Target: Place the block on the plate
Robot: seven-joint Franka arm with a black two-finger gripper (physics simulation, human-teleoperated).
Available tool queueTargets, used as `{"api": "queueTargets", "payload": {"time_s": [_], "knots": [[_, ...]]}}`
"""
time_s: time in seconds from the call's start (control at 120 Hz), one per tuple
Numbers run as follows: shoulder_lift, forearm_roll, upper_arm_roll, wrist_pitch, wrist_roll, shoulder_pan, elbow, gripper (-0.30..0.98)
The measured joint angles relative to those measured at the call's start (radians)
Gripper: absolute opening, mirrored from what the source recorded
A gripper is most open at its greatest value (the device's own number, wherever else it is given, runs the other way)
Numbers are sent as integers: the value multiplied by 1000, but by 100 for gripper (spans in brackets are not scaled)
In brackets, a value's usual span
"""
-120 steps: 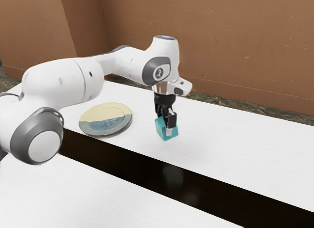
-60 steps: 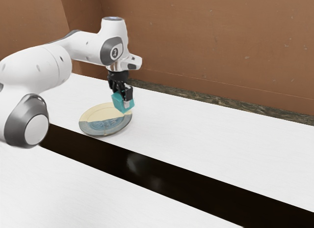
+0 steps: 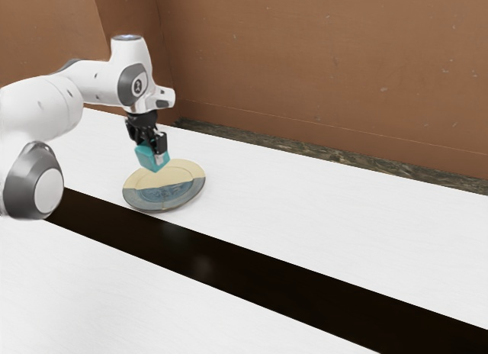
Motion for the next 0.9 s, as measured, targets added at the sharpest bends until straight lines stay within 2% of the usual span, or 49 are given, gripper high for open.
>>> {"api": "queueTargets", "payload": {"time_s": [0.375,0.733,0.9], "knots": [[135,-2,-49,80,2,33,87,40],[165,-4,-58,121,3,46,88,40],[164,-6,-68,127,5,56,85,52]]}}
